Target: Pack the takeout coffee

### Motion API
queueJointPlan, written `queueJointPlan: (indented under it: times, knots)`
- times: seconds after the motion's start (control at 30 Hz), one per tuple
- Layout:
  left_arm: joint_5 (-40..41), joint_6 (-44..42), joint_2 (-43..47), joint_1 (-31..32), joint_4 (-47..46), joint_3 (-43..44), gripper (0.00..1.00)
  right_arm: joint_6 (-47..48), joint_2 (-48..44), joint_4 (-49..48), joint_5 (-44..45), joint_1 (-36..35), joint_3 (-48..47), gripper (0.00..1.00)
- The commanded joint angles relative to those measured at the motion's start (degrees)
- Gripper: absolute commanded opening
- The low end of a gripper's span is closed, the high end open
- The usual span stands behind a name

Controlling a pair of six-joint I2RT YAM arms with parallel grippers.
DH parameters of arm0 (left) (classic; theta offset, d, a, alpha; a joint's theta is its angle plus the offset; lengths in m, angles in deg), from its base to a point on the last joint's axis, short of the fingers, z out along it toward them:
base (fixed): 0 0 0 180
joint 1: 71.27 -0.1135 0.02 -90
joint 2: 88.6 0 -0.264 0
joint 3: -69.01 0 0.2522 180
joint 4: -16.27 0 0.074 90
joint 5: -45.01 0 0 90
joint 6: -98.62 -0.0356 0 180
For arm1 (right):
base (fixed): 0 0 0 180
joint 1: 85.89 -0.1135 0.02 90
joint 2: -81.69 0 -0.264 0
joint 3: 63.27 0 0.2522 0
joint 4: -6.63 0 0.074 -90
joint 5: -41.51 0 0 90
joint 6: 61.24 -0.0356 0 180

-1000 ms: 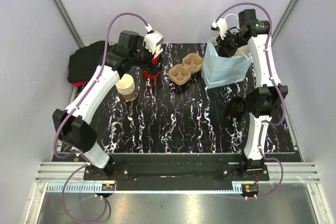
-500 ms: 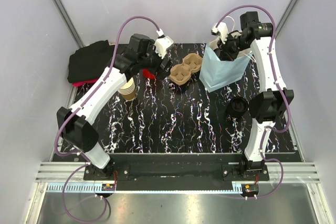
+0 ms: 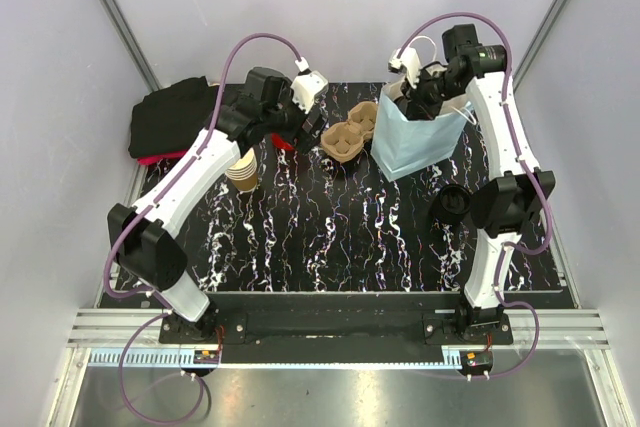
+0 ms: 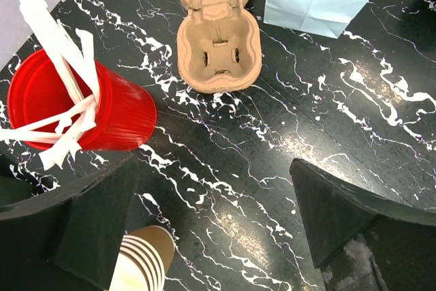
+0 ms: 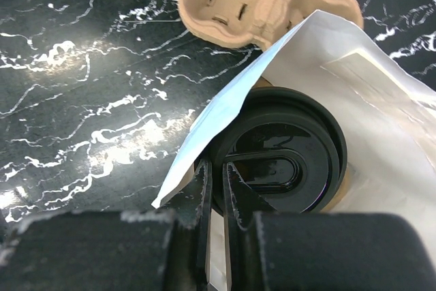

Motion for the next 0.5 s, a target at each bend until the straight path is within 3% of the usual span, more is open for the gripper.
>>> queueJointPlan:
  times: [0.0,0.47]
  knots:
    - [1.2,-0.7,3.4,-0.2,-1.9,-0.2,0.99,-0.9,-4.1,17.2,-2.5,-2.1,0.5,0.0]
    - [1.2,-1.0,5.6,-0.8,-0.7,-0.9,0.99,-2.0,-7.3,17.2,-2.6,-5.9,4.8,0.0]
